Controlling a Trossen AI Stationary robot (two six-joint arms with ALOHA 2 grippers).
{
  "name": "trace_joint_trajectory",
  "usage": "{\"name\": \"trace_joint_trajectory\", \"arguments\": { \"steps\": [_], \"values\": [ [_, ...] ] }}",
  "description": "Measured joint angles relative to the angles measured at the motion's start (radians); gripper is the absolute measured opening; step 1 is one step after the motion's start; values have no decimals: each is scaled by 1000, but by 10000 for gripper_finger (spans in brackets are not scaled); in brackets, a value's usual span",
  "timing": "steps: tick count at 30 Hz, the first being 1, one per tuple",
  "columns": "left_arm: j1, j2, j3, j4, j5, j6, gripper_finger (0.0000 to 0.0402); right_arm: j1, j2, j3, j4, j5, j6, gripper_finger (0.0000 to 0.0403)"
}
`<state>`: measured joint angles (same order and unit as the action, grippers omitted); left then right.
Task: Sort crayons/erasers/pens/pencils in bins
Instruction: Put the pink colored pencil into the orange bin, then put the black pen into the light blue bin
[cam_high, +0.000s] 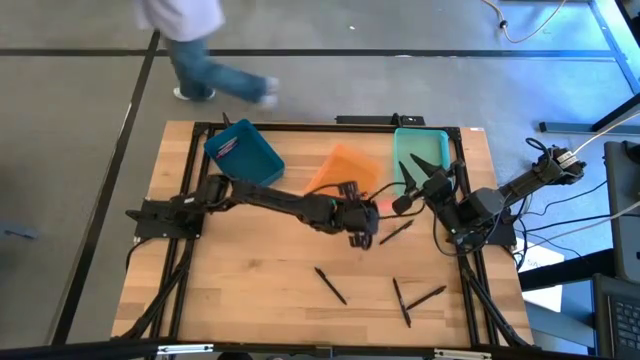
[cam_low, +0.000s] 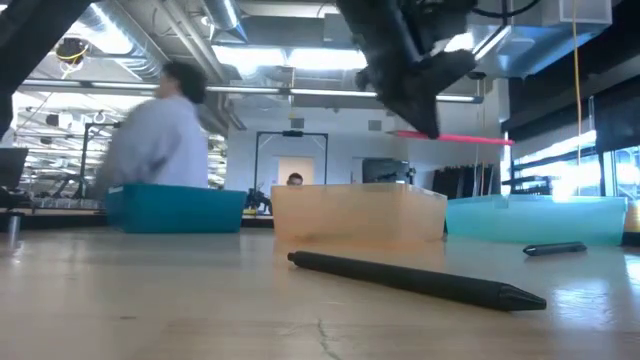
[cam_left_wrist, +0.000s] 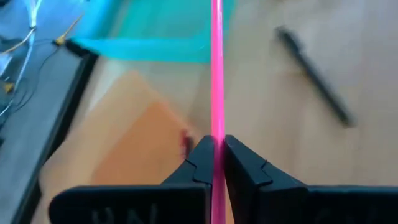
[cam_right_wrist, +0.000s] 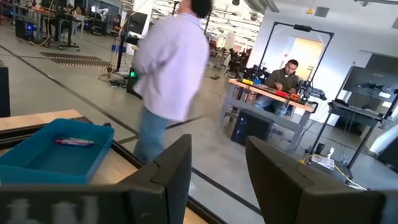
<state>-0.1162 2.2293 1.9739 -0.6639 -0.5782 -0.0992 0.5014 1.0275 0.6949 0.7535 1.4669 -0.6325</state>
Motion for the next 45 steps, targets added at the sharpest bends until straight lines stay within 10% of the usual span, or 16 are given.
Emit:
{"name": "trace_joint_trajectory", "arguments": {
  "steps": [18, 32, 45],
  "values": [
    [211, -271, -602, 313, 93, -272, 19, 0, 0, 0, -17, -12, 15, 156],
    [216, -273, -655, 390, 125, -270, 132, -2, 0, -1, -30, -144, 76, 156],
    [115, -451, -743, 531, 21, -90, 136, -2, 0, -1, -60, -141, 80, 156]
  ]
}}
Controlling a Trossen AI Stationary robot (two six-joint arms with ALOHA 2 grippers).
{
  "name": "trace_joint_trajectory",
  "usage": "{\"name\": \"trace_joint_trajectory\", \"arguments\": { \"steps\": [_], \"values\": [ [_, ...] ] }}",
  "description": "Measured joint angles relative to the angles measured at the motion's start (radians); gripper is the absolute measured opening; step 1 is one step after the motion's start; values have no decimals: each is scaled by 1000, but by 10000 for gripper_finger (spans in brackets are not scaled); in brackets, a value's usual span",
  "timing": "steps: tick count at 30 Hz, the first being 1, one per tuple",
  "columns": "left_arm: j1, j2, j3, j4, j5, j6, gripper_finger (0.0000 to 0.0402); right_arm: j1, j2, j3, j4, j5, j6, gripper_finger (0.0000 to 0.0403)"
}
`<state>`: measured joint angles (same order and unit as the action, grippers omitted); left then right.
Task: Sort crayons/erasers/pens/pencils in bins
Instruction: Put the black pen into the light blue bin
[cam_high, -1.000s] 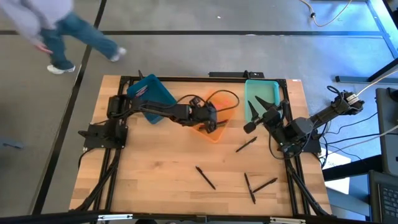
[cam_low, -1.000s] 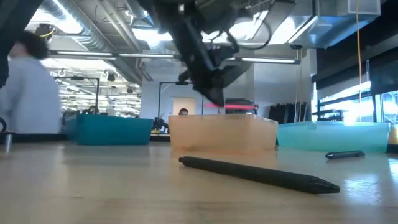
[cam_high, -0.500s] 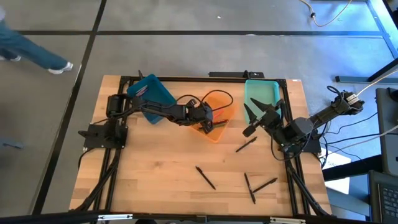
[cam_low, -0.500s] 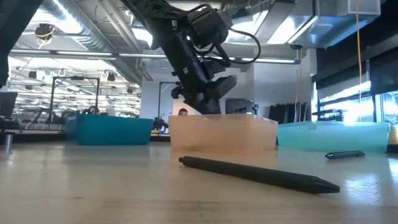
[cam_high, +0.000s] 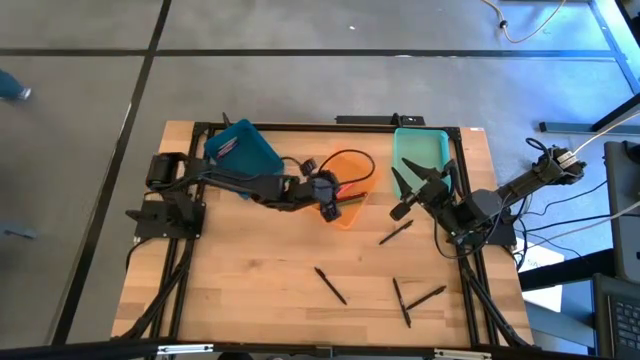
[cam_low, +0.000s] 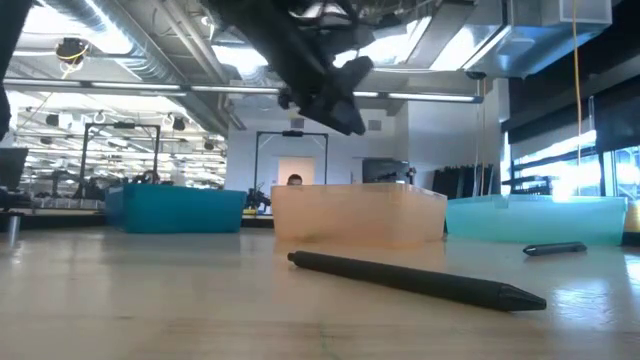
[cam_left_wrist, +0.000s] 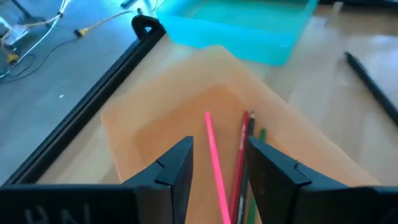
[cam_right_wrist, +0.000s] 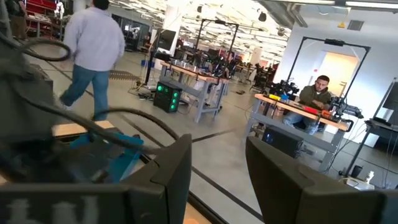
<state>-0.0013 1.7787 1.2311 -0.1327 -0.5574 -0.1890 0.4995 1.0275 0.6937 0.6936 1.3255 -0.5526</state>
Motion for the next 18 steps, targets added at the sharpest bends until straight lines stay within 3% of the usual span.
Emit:
{"name": "trace_joint_trajectory", "arguments": {
  "steps": [8, 18],
  "values": [
    [-57, -172, -283, 215, 8, 37, 135, -9, 0, 0, -13, -37, 41, 156],
    [-153, -411, -581, 533, 59, 144, 135, -163, 68, 4, -24, -479, 219, 156]
  ]
}}
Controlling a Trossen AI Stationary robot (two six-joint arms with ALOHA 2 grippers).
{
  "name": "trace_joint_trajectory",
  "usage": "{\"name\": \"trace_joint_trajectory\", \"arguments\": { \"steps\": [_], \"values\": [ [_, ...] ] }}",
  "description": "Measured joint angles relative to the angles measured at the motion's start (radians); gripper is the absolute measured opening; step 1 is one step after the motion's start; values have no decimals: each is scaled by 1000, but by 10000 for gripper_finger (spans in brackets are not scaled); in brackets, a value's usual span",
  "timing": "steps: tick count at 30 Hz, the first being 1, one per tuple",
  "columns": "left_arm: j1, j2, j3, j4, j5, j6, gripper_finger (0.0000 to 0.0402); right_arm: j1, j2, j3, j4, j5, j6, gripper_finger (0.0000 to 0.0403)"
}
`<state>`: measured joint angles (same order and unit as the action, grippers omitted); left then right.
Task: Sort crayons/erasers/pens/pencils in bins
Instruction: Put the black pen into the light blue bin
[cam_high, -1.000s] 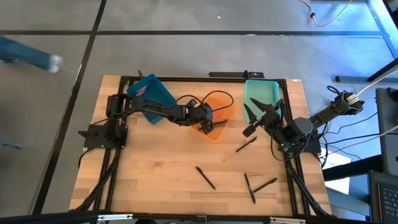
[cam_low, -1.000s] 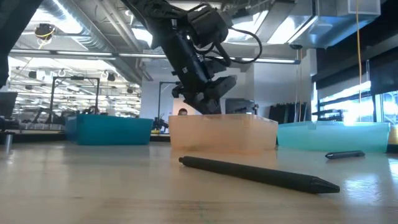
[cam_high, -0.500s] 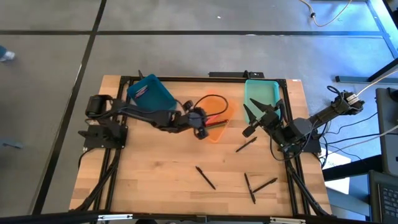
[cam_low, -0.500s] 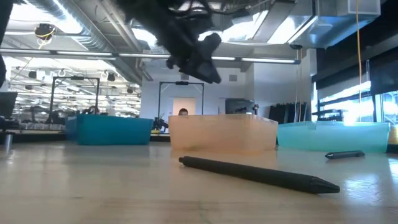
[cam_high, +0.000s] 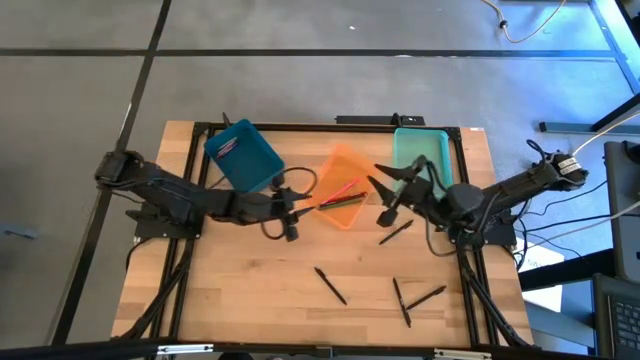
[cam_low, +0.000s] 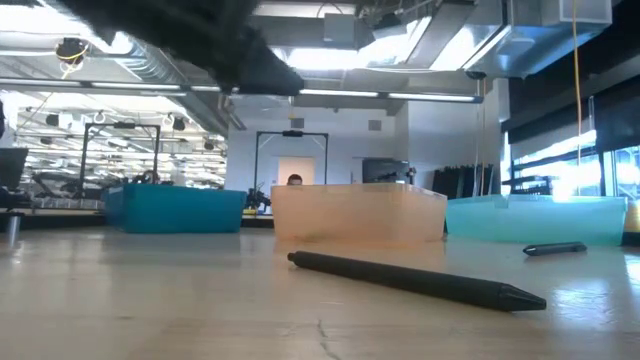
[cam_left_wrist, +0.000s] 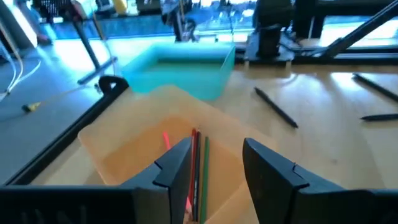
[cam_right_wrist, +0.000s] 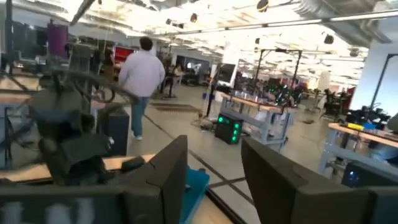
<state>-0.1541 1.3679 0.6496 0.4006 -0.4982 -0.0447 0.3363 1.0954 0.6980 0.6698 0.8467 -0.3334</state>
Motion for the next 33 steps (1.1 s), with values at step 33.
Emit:
{"name": "trace_joint_trajectory", "arguments": {
  "steps": [33],
  "values": [
    [-157, -82, -283, 200, 245, 50, 135, 150, 541, 586, -1816, -561, 1092, 156]
  ]
}}
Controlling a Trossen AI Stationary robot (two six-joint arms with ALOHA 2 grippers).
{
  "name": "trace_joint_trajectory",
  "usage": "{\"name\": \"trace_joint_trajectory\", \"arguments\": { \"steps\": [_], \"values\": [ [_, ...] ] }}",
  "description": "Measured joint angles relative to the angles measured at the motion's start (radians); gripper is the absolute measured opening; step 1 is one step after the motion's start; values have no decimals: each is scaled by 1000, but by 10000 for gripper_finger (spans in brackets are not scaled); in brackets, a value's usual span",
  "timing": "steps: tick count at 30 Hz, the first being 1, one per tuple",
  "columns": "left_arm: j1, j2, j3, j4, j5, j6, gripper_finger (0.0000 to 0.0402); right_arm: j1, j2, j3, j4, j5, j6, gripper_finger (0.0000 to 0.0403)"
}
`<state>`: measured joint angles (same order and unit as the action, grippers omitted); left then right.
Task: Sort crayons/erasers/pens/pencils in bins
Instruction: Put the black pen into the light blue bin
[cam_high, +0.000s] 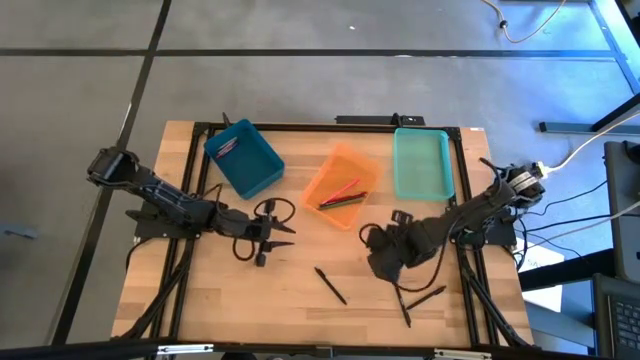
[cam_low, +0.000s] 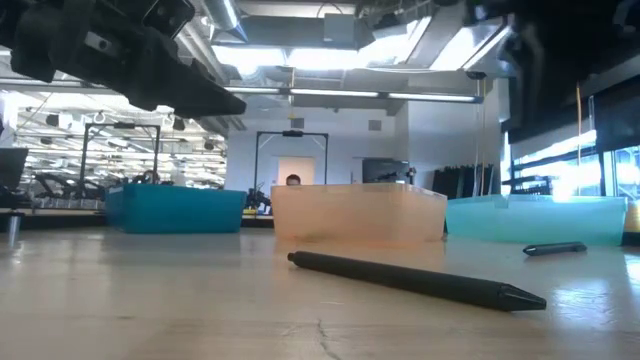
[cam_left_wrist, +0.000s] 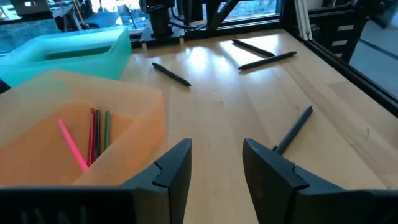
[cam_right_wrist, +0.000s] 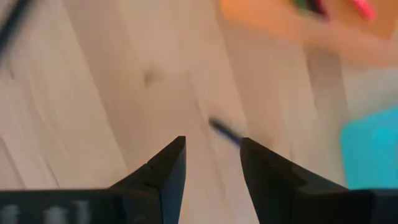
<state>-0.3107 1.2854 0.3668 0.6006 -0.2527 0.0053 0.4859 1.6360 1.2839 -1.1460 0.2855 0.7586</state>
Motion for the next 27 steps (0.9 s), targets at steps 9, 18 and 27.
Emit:
{"name": "trace_joint_trajectory", "arguments": {
  "steps": [9, 18, 27],
  "values": [
    [0, 0, 0, 0, 0, -2, 135, 76, 51, -1, -97, -2, -91, 156],
    [0, 0, 0, -2, 0, -2, 135, 58, 78, -92, -51, 57, -368, 156],
    [0, 0, 0, -54, 0, -1, 135, -129, 76, -286, 155, -83, -630, 154]
  ]
}}
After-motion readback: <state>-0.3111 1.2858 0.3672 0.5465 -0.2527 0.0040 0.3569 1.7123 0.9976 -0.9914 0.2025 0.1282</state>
